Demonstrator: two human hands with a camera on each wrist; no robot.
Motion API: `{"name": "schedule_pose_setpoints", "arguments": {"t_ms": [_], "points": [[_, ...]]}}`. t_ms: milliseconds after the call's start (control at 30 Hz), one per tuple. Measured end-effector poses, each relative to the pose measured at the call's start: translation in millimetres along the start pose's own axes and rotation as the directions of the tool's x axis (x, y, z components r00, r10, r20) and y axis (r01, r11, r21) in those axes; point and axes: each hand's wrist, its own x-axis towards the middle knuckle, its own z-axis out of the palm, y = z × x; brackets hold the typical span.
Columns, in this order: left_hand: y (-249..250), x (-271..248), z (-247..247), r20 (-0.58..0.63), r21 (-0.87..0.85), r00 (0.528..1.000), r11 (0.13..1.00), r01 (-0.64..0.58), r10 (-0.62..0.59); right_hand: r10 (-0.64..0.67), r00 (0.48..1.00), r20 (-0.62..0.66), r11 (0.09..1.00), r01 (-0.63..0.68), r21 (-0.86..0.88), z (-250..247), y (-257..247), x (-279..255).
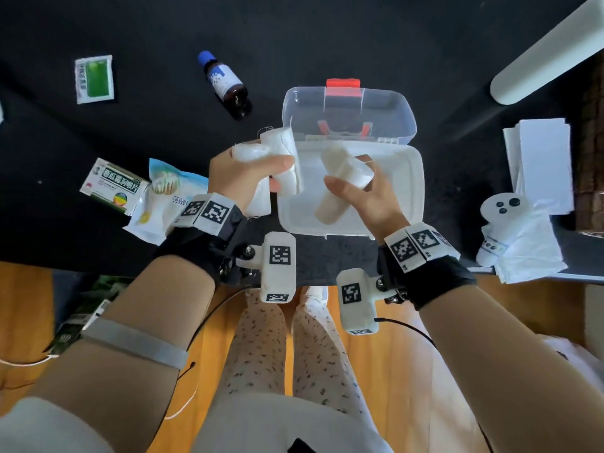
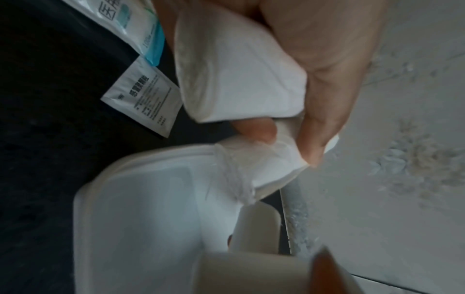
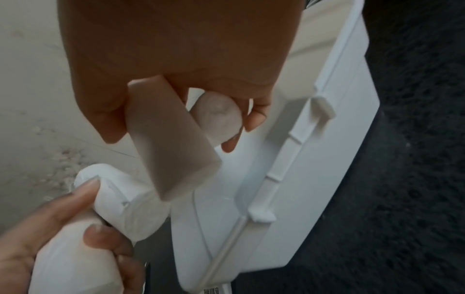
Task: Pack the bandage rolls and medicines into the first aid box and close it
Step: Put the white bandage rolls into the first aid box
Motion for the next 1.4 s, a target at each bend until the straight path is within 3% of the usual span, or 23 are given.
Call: {"name": "schedule_pose_setpoints", "arguments": {"t_ms": [167,300,400,500,533,667,733,867,1000,1167,1400], "points": [[-10.2,9.4,-16.7,-0.073,-0.023,0.997,0.999,0.025,-0.027,0.138,0.990,0.034,0.940,-0.120,-0.318,18.6,7.0,17.0],[-16.5,10.4,-25.2,-0.071,0.005,0.996,0.999,0.048,-0.048,0.163,0.981,0.103,0.876,-0.096,-0.472,31.5,13.7,24.8],[-12.4,8.2,-26.8,-0.048,0.008,0.998,0.999,0.031,-0.031,0.132,0.990,0.044,0.893,-0.100,-0.439,26.9,6.2,24.0],[-0.6,7.5,-20.9,0.016,-0.020,1.000,1.000,0.011,-0.010,-0.015,0.992,-0.122,0.953,-0.023,-0.301,19.1,-14.9,18.2],[3.7,7.6,-16.9,0.044,-0.018,0.999,1.000,0.003,-0.003,-0.046,0.991,-0.125,0.969,0.013,-0.247,17.8,-23.3,15.3],[23.2,6.2,2.2,0.165,0.027,0.986,0.999,-0.030,0.025,-0.157,0.978,0.135,0.971,0.178,-0.159,17.5,-52.5,3.6],[27.2,7.7,10.3,0.176,0.029,0.984,0.999,-0.022,0.017,-0.177,0.972,0.154,0.958,0.206,-0.201,15.6,-57.0,2.8],[25.7,9.6,21.5,0.181,-0.032,0.983,0.999,0.002,0.003,-0.123,0.990,0.073,0.956,0.138,-0.258,11.1,-48.7,1.5],[12.8,16.4,15.7,0.106,-0.125,0.994,0.992,-0.014,0.028,-0.023,0.995,-0.093,0.928,-0.013,-0.372,-1.0,-19.3,8.7],[-6.8,26.2,0.1,0.030,-0.215,0.999,0.977,-0.013,0.020,0.008,0.970,-0.241,0.812,-0.147,-0.565,-6.8,10.2,17.9],[-28.8,31.1,-6.7,0.077,-0.016,0.996,0.999,0.044,-0.042,0.068,0.961,-0.268,0.800,-0.213,-0.560,3.0,27.0,24.4]]}}
